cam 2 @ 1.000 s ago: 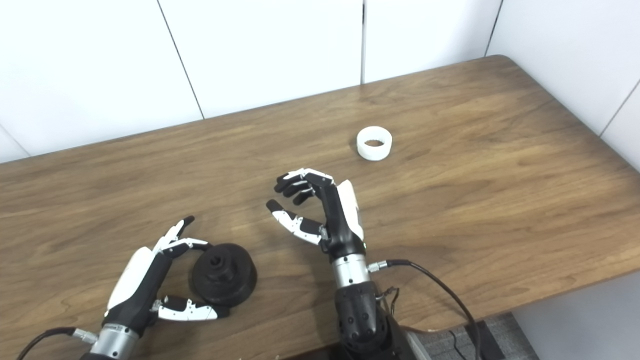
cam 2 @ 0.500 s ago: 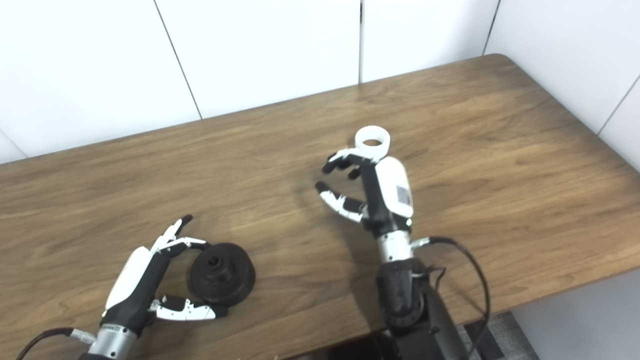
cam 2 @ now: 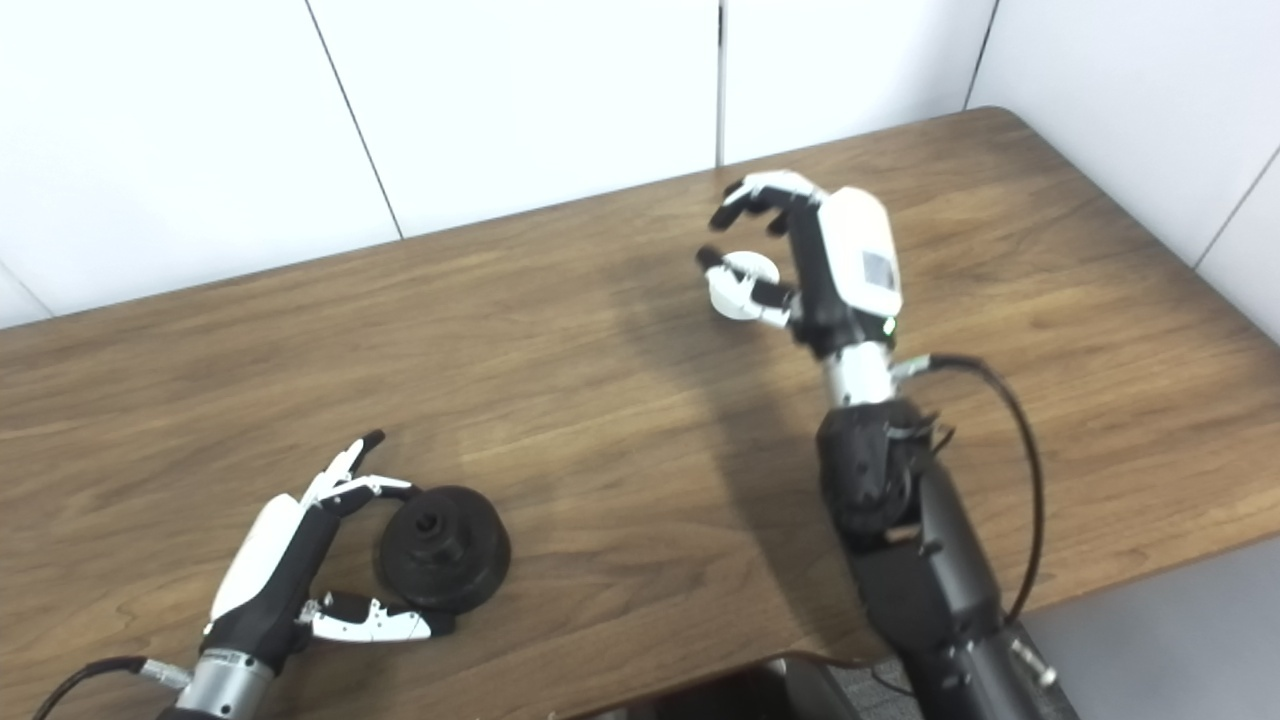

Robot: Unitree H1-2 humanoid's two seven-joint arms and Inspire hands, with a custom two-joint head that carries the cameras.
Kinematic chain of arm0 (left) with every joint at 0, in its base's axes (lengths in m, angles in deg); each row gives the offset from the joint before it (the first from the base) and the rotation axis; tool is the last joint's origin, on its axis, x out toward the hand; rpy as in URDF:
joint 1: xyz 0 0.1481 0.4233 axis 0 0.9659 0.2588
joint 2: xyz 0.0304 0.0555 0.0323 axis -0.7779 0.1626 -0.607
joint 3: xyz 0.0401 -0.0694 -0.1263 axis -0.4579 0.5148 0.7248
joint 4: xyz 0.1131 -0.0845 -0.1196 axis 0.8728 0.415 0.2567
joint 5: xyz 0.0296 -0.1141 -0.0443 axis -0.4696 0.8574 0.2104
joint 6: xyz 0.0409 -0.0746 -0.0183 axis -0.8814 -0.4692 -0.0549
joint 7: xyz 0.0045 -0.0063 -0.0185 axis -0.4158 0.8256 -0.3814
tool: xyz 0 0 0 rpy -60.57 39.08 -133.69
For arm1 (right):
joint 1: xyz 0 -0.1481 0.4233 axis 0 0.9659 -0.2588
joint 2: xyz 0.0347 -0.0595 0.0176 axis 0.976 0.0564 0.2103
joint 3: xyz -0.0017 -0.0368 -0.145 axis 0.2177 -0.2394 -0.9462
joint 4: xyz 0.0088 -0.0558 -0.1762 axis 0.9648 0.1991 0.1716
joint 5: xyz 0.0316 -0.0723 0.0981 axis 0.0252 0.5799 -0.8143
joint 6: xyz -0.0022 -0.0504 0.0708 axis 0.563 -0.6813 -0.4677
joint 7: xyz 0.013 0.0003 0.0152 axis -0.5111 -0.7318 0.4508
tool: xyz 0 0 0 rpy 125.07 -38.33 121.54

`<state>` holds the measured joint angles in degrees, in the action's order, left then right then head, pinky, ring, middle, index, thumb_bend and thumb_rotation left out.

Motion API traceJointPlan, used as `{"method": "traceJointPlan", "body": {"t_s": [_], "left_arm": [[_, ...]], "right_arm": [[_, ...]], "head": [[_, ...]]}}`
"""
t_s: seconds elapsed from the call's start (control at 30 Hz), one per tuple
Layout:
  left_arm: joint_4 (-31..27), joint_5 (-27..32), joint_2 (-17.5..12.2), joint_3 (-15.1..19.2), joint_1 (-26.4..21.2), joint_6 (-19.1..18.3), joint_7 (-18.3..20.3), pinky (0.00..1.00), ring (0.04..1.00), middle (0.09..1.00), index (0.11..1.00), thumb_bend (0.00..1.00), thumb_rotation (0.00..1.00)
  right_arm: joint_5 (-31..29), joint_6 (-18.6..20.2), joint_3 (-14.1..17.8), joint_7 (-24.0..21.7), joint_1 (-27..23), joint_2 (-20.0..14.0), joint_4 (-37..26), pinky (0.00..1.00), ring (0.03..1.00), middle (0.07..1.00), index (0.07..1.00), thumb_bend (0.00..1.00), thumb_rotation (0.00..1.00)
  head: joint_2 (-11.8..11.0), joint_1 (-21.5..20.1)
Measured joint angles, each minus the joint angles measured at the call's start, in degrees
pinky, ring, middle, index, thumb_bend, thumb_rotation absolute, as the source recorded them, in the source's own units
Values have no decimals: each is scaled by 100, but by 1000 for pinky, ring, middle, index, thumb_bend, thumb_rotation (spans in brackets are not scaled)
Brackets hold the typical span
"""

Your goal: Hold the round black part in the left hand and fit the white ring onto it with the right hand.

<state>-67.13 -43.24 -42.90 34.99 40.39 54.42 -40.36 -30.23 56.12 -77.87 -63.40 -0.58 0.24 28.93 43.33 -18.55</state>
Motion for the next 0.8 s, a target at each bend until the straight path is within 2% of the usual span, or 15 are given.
{"method": "traceJointPlan", "body": {"t_s": [0.17,0.23,0.27,0.3,0.33,0.37,0.57,0.7,0.8], "left_arm": [[0,0,5,-10,0,0,0,1000,1000,1000,552,916,189],[-1,-1,5,-9,1,0,1,1000,1000,1000,551,917,196],[-1,-1,6,-10,1,0,1,1000,1000,1000,551,917,197],[-1,-1,6,-10,1,-1,2,1000,1000,1000,552,915,196],[-2,0,5,-9,2,0,2,1000,1000,1000,552,914,195],[-2,0,5,-8,3,0,2,1000,1000,1000,552,913,195],[-3,0,6,-8,8,-1,2,1000,1000,1000,552,916,200],[-10,0,9,-8,11,-3,6,1000,1000,1000,553,916,179],[-11,0,16,-8,14,-4,6,1000,1000,1000,554,914,179]], "right_arm": [[28,326,-26,-241,-169,-131,196,523,672,717,498,503,153],[45,547,-59,-517,-240,-229,327,585,757,804,498,504,159],[53,662,-90,-659,-265,-308,384,594,770,818,498,504,160],[64,753,-113,-774,-287,-384,442,626,812,856,620,573,259],[85,886,-142,-960,-336,-482,521,658,854,892,700,625,326],[90,972,-164,-1046,-363,-536,551,669,868,904,727,643,349],[85,1322,-313,-1461,-540,-720,778,753,952,986,812,767,508],[53,1497,-462,-1797,-593,-796,951,806,984,1000,868,872,629],[66,1659,-582,-2018,-645,-945,1099,843,995,1000,891,920,663]], "head": [[0,0],[0,9],[0,9],[0,9],[0,18],[-9,26],[0,62],[18,79],[26,88]]}}
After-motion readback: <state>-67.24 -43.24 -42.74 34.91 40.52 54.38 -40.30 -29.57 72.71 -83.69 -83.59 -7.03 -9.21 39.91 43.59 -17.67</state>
